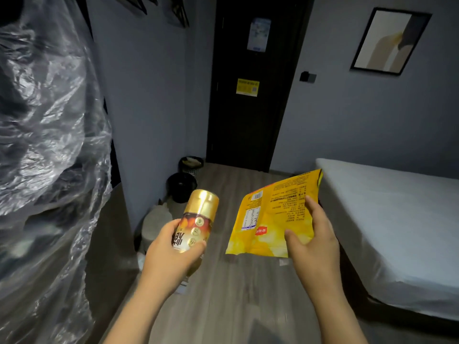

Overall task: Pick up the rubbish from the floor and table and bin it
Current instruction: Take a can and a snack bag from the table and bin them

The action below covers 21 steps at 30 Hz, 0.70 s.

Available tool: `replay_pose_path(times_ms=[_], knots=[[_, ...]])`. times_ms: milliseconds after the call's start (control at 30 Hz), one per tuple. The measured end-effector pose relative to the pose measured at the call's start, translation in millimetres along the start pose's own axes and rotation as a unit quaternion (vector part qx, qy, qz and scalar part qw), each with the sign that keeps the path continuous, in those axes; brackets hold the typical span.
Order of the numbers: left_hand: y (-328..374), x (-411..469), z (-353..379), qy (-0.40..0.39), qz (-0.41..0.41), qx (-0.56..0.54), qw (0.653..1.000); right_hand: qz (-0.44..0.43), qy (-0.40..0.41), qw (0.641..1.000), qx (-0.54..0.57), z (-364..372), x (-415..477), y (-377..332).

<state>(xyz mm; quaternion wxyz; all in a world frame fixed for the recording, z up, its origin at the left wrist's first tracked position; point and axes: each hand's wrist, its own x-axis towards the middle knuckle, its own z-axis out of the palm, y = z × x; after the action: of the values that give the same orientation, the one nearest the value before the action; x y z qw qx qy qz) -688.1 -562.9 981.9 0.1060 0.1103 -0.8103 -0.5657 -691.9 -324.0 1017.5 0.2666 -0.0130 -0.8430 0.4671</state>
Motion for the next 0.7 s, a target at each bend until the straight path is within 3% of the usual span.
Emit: replay_pose_path(times_ms=[400, 700], knots=[[20, 222, 78, 0.058, -0.035, 0.032, 0.997, -0.002, -0.011, 1.000, 0.002, 84, 219, 71], [0, 370, 111, 0.047, -0.060, 0.041, 0.996, 0.009, -0.033, 0.999, -0.022, 184, 338, 115]])
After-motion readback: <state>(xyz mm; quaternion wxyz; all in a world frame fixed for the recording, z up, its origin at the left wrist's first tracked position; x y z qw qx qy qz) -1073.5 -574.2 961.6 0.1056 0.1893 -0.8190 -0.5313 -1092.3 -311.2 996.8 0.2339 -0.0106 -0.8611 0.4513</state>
